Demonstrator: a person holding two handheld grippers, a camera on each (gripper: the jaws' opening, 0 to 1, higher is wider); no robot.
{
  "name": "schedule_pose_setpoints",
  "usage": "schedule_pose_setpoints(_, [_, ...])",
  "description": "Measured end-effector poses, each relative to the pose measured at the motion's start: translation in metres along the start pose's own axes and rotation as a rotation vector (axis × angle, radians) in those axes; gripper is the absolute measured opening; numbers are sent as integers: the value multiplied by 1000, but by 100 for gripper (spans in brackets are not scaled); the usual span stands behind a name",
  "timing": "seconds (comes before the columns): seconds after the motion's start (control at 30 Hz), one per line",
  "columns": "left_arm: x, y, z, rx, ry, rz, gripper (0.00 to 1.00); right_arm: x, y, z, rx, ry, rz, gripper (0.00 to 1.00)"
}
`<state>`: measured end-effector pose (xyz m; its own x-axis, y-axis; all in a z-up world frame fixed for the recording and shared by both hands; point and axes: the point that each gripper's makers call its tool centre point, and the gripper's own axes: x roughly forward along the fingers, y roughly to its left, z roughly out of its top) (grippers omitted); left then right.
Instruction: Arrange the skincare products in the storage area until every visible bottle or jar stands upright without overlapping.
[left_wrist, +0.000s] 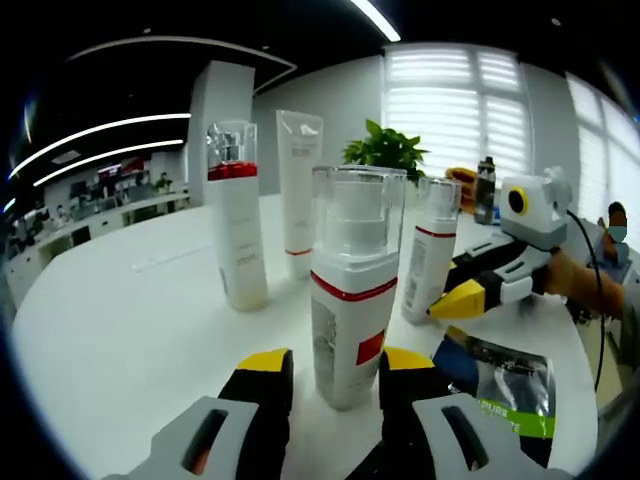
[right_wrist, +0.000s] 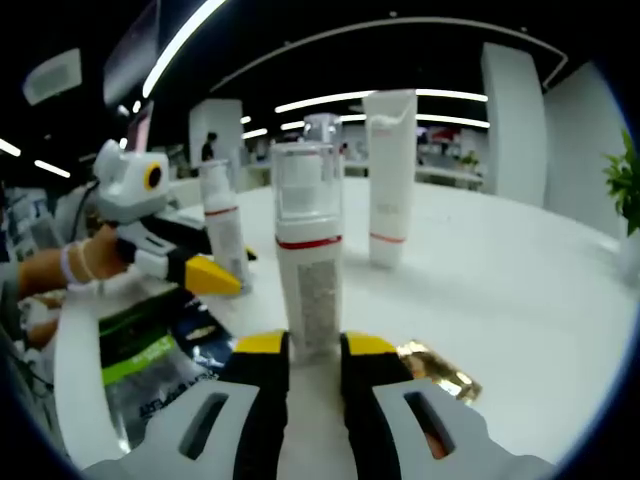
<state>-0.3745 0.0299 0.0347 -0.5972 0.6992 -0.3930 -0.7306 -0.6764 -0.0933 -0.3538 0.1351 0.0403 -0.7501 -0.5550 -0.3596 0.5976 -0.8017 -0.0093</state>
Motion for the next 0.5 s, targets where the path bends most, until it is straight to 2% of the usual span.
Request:
schedule_pose_setpoints(0.3, [10, 9, 5, -13, -3, 19, 30, 15, -6, 6, 0, 4, -5, 18])
schedule_pose_setpoints(0.5, [17, 12, 10, -18, -12, 15, 30, 24, -19, 8, -39, 10, -48, 18])
